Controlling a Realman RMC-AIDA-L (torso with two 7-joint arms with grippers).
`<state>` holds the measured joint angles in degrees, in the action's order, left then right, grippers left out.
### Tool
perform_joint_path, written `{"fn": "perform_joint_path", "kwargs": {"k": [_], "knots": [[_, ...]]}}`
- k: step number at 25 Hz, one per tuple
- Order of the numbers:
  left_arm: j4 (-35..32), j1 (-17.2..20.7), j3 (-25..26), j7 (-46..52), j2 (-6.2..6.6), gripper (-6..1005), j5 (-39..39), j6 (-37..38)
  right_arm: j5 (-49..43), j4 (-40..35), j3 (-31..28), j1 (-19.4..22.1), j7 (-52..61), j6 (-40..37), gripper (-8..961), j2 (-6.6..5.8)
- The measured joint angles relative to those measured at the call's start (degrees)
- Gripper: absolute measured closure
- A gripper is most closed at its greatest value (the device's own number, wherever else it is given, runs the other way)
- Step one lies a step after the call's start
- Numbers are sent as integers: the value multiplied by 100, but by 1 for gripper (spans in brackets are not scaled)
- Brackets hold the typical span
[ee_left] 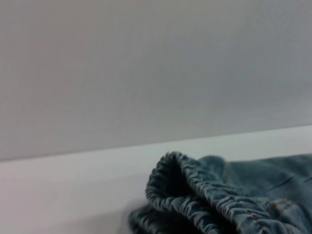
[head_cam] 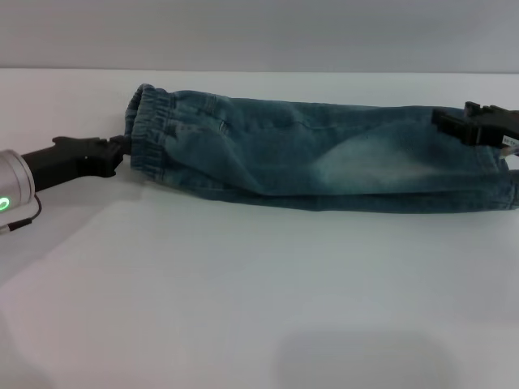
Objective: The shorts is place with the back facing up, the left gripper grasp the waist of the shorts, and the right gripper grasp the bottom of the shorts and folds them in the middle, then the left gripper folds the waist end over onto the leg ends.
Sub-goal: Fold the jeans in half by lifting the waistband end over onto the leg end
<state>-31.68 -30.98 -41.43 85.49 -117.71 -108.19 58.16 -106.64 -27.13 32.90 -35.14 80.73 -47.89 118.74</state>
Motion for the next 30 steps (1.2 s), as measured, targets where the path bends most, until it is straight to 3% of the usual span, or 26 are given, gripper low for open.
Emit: {"fn": "perform_joint_path", "kwargs": {"k": [10,18,23,30], "knots": [[-256,-14,11,73,17,965,210,630,109,186,59,-103,-140,-37,319,7],[-478,-326,-47,389,30,967,261,1117,217,766,90,-404,-755,7,320,24],[-689,-543,-44,625,24,968,287,1377,795,1065,150,-433,-1339,-6,319,34],[-856,-848,-42,886,24,969,291,1591,853,1302,148,-485,-1562,17,320,42]]}}
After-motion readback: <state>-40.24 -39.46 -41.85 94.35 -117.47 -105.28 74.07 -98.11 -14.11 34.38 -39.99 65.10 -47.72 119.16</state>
